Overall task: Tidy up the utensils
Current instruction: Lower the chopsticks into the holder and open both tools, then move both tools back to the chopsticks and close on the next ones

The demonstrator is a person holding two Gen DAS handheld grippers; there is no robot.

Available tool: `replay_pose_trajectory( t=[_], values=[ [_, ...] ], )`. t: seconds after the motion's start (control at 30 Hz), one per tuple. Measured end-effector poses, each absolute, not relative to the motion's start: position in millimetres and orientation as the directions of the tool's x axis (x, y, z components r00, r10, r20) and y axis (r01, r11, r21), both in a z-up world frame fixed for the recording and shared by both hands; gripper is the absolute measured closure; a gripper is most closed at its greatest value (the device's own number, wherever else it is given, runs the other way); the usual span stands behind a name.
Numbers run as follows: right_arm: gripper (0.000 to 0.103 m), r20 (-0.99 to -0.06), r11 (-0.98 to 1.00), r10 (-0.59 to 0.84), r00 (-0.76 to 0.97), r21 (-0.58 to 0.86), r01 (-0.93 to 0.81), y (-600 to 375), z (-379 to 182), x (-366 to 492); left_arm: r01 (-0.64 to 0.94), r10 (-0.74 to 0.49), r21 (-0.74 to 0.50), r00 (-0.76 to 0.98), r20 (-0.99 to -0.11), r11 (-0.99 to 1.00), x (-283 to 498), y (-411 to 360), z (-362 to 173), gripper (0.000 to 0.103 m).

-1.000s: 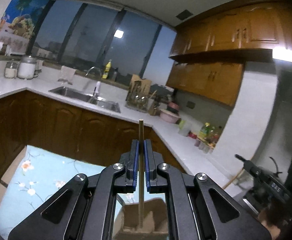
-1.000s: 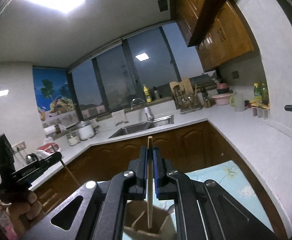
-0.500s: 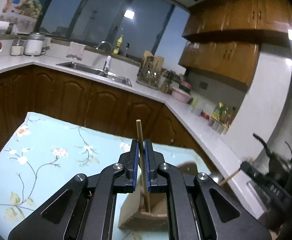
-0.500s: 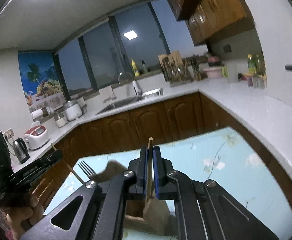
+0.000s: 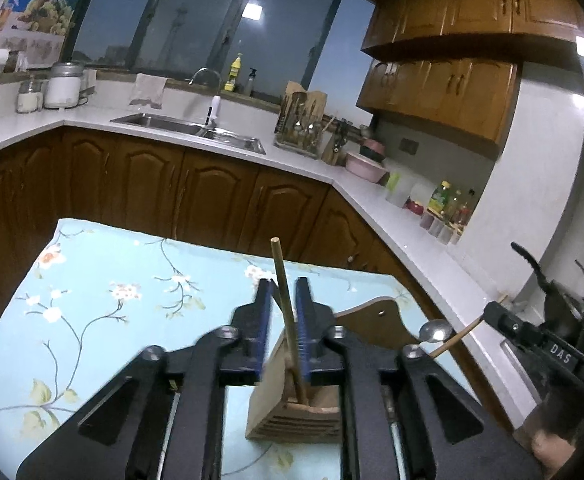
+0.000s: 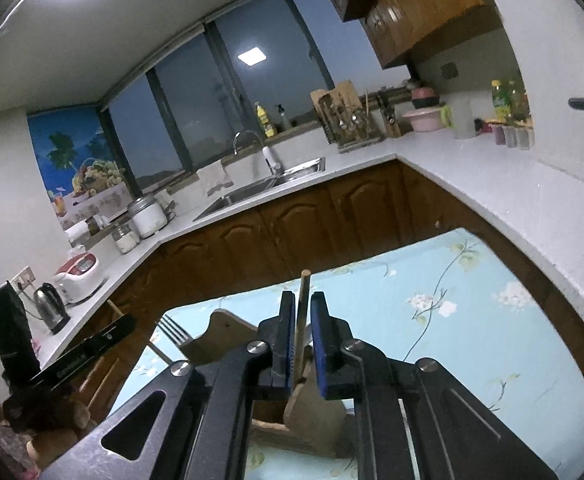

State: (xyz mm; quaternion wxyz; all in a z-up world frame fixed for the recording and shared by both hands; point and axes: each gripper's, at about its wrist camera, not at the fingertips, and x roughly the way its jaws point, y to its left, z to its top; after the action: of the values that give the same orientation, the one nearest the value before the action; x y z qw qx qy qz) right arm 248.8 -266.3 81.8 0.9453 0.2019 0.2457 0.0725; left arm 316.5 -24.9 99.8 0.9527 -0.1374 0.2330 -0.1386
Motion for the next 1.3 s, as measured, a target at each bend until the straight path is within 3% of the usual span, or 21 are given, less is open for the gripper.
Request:
replay_pose_trajectory(
  t=[0.03,0.1,0.17,0.2,0.27,0.47,0.83,1.17,1.23,1.3],
  values=[
    [0.080,-0.430,0.903,0.242,0.870,0.427,-0.040,-267.9,83.1,246.7,0.196,-0.326,-0.330,0.854,-0.405,0.923,312.5,-23.2,102.0,0.062],
    [0.033,-0.402,0.890,0.254,0.880,0.453,-0.049,-271.2,86.1,237.8,0.190,-0.319,-0.335,0.865,-0.388,0.923,301.7,-18.3,105.8,0.049],
    [0.016,-0.367,0.882,0.249,0.896,0.468,-0.054,-274.7,91.5,225.0,0.181,-0.304,-0.321,0.869,-0.390,0.930,289.2,-14.5,108.4,0.034],
    [0.010,-0.359,0.881,0.244,0.901,0.470,-0.052,-276.1,93.1,220.1,0.170,-0.292,-0.316,0.871,-0.395,0.933,284.7,-12.1,108.5,0.021],
    [0.005,-0.347,0.877,0.239,0.907,0.478,-0.049,-279.4,96.3,206.5,0.128,-0.257,-0.317,0.876,-0.408,0.940,269.8,-3.2,107.0,0.012],
    [0.004,-0.361,0.885,0.206,0.910,0.466,-0.015,-285.4,87.5,165.1,0.075,-0.240,-0.345,0.852,-0.465,0.935,222.1,19.5,84.4,0.008],
    [0.004,-0.488,0.898,0.179,0.854,0.436,0.061,-276.4,33.1,94.3,0.031,-0.205,-0.299,0.795,-0.571,0.954,145.3,23.4,37.6,0.008],
    [0.005,-0.569,0.912,0.167,0.805,0.399,0.093,-271.8,3.3,69.3,0.016,-0.225,-0.312,0.728,-0.647,0.950,120.3,18.9,-0.5,0.008],
    [0.007,-0.591,0.919,0.168,0.789,0.384,0.091,-268.3,-3.0,70.8,0.021,-0.225,-0.304,0.721,-0.655,0.952,119.4,14.9,-3.0,0.008],
    [0.019,-0.618,0.922,0.174,0.767,0.375,0.093,-264.9,-9.9,73.9,0.035,-0.235,-0.301,0.712,-0.661,0.953,120.0,11.1,-4.5,0.008]
  ],
)
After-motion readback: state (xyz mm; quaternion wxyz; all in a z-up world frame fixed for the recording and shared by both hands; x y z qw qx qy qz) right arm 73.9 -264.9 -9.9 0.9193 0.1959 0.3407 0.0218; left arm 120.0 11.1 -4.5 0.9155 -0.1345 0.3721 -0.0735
